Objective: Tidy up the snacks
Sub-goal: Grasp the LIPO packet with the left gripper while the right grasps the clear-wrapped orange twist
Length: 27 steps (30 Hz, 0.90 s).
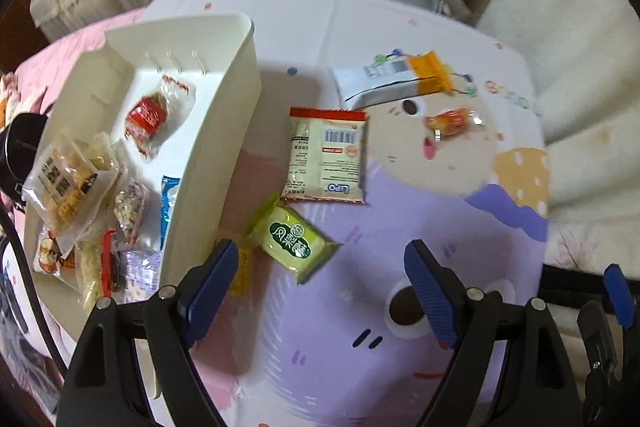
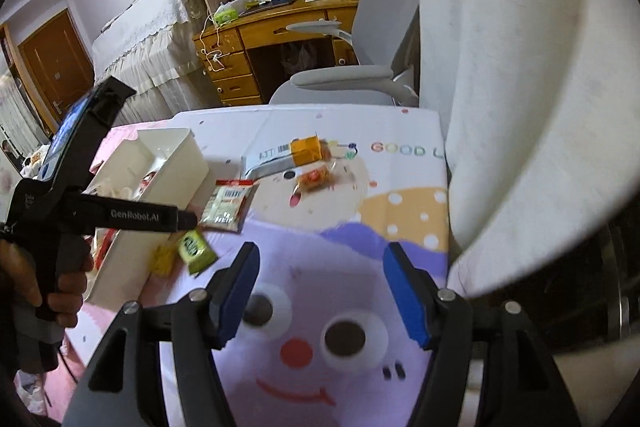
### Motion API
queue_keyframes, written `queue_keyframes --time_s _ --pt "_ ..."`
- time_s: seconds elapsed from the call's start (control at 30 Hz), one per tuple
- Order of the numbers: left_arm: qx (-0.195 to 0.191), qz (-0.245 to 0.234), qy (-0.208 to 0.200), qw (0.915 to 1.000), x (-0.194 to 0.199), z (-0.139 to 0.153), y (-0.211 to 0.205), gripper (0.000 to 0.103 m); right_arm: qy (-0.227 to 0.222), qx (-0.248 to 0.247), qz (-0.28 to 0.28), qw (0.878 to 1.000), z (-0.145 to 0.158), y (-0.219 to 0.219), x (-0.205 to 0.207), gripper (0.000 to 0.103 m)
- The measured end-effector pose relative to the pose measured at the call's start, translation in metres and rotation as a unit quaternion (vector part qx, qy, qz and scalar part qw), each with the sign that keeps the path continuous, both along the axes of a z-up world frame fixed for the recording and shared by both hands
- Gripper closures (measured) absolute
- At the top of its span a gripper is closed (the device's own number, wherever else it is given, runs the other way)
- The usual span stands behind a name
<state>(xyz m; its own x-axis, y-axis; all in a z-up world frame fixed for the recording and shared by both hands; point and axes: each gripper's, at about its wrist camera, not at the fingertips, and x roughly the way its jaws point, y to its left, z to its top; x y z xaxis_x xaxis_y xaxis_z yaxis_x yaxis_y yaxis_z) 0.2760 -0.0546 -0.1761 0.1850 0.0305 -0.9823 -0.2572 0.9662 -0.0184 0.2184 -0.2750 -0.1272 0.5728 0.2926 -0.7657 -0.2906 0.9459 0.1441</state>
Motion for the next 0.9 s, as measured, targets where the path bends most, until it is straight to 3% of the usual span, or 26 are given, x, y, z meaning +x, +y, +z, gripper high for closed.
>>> queue_keyframes --time_s 0.23,0.43,0.67,0.9 --pt "0.004 0.02 0.023 0.9995 0.028 -0.024 0.007 0.019 -0.026 -0.007 -0.008 1.0 -0.02 0.018 0.051 0.032" --pt "-0.009 0.029 0.012 0.9995 0.041 -0.039 0.01 0.019 -0.045 -0.017 0.005 0.999 -0.045 0.033 0.093 0.026" --pt "-0.016 0.049 -0.006 0.9987 0.049 -0.054 0.012 0.019 -0.041 -0.039 0.032 0.998 -0.082 0.054 0.122 0.026" --pt "-0.014 0.057 0.003 0.9983 0.056 -0.071 0.014 0.019 -0.024 -0.051 0.044 0.997 -0.108 0.068 0.137 0.026"
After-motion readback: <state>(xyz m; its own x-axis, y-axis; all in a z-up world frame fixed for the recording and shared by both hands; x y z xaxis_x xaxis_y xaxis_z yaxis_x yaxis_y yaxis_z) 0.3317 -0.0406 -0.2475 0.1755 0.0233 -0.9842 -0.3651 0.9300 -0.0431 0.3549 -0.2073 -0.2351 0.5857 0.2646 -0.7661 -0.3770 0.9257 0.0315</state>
